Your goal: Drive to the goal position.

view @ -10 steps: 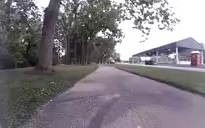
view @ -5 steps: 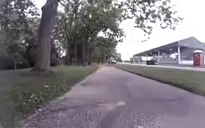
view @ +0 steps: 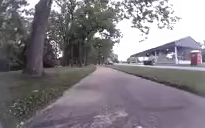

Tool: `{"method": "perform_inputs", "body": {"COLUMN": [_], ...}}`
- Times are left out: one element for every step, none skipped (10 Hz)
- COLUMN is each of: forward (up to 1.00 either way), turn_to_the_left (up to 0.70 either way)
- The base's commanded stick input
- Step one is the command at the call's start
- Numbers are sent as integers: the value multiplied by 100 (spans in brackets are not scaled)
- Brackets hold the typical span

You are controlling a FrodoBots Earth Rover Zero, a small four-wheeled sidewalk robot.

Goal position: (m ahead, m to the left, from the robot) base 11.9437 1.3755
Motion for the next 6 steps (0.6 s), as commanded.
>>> {"method": "perform_inputs", "body": {"forward": [70,70,70,70,70,70], "turn_to_the_left": [0,0,0,0,0,-9]}}
